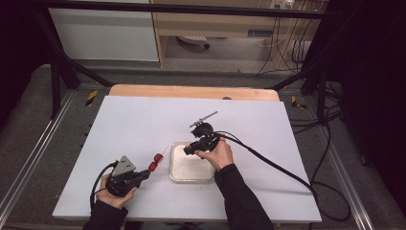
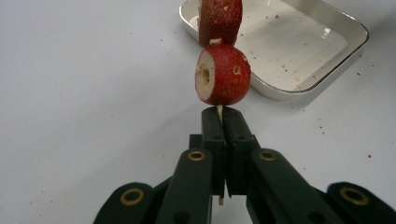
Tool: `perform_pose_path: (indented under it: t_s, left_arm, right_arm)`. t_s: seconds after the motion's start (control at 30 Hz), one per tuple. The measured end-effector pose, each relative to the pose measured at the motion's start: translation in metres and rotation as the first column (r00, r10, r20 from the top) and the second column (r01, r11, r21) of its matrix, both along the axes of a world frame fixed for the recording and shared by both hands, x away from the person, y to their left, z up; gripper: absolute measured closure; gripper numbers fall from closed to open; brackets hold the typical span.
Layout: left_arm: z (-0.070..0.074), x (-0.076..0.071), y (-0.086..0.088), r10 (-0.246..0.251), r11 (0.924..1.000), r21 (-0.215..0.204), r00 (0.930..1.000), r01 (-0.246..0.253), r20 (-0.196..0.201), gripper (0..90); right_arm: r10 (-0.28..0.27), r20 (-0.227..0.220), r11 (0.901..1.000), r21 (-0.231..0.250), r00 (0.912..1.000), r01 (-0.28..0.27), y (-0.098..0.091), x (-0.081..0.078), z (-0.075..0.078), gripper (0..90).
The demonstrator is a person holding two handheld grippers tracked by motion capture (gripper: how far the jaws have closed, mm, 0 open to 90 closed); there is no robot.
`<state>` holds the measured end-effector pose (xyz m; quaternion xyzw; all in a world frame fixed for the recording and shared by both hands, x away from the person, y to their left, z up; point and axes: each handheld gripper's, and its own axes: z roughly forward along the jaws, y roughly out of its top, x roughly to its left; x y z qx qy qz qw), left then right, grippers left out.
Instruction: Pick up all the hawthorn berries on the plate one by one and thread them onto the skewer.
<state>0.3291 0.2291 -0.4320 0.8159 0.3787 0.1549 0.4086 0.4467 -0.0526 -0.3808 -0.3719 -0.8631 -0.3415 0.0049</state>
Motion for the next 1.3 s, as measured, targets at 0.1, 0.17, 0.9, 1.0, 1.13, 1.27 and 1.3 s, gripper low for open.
perform_pose_path:
  t_s: [0.1,0.17,0.9,1.0,1.13,1.27,1.3]
  left_arm:
    - [0.0,-0.001,-0.004,-0.004,1.0,-0.003,1.0,0.004,0.007,88.3]
    - [-0.001,-0.002,-0.006,-0.004,1.0,-0.008,0.9999,0.004,0.01,88.3]
    - [0.0,-0.012,-0.035,-0.009,0.9987,-0.05,0.9989,0.011,0.046,88.4]
    - [0.0,-0.012,-0.037,-0.015,0.9981,-0.059,0.999,0.017,0.043,88.3]
    - [0.0,-0.013,-0.04,-0.014,0.9977,-0.067,0.9992,0.016,0.037,88.3]
    - [0.001,-0.013,-0.04,-0.008,0.997,-0.077,0.9988,0.012,0.049,88.3]
    - [0.001,-0.014,-0.04,-0.006,0.9968,-0.079,0.9986,0.01,0.052,88.4]
  right_arm:
    - [-0.028,0.02,0.9979,0.059,0.9994,0.027,-0.011,-0.008,-0.005,61.9]
    - [-0.048,0.032,0.9932,0.108,0.9983,0.044,-0.017,-0.013,-0.008,61.9]
    - [-0.276,0.052,0.841,0.496,0.9596,0.215,-0.053,-0.038,-0.033,62.1]
    - [-0.288,0.048,0.8233,0.523,0.9566,0.221,-0.052,-0.039,-0.032,62.1]
    - [-0.294,0.042,0.8047,0.55,0.955,0.223,-0.051,-0.039,-0.032,62.1]
    - [-0.308,0.05,0.7901,0.57,0.9501,0.226,-0.051,-0.039,-0.032,62.1]
    - [-0.318,0.046,0.7803,0.58,0.947,0.234,-0.051,-0.039,-0.031,62.1]
